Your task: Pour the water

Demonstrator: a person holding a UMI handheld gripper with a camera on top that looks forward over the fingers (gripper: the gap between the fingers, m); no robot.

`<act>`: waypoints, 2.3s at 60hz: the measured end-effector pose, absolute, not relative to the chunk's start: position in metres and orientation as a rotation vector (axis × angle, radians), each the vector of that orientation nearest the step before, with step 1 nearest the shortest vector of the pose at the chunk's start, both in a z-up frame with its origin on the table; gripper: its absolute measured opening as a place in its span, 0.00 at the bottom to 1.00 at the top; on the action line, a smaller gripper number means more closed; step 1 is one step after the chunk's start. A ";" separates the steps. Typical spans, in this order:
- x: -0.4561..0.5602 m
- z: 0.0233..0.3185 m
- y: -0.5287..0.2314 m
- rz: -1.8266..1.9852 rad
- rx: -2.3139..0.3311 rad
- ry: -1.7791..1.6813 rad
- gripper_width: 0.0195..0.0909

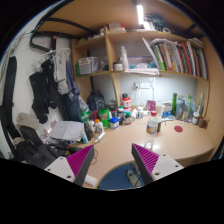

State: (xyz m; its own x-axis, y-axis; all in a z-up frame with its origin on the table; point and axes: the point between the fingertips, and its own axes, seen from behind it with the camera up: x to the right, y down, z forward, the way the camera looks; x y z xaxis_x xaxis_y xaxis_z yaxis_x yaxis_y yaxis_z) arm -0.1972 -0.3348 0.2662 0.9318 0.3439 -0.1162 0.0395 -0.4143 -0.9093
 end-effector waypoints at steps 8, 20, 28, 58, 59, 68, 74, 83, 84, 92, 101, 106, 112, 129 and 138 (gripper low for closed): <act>-0.209 0.278 -0.336 0.325 -1.955 -0.303 0.89; -0.222 0.271 -0.336 0.299 -1.938 -0.291 0.88; -0.207 0.259 -0.319 0.265 -1.918 -0.292 0.89; -0.076 0.129 -0.113 0.133 -1.921 -0.197 0.89; -0.075 0.123 -0.104 0.132 -1.924 -0.206 0.89; -0.072 0.086 -0.035 0.137 -1.923 -0.290 0.89; -0.087 0.067 -0.007 0.159 -1.898 -0.325 0.88; -0.094 0.069 0.022 0.121 -1.772 -0.379 0.42; -0.093 0.069 0.023 0.116 -1.766 -0.373 0.40; -0.098 0.067 0.033 0.168 -1.770 -0.330 0.30; -0.101 0.063 0.042 0.227 -1.855 -0.309 0.22; -0.104 0.069 0.047 0.284 -1.901 -0.295 0.22; -0.115 0.099 0.059 0.433 -1.908 -0.173 0.22; -0.162 0.117 0.091 1.229 -2.062 0.589 0.22; -0.190 0.140 0.098 1.695 -1.978 0.952 0.22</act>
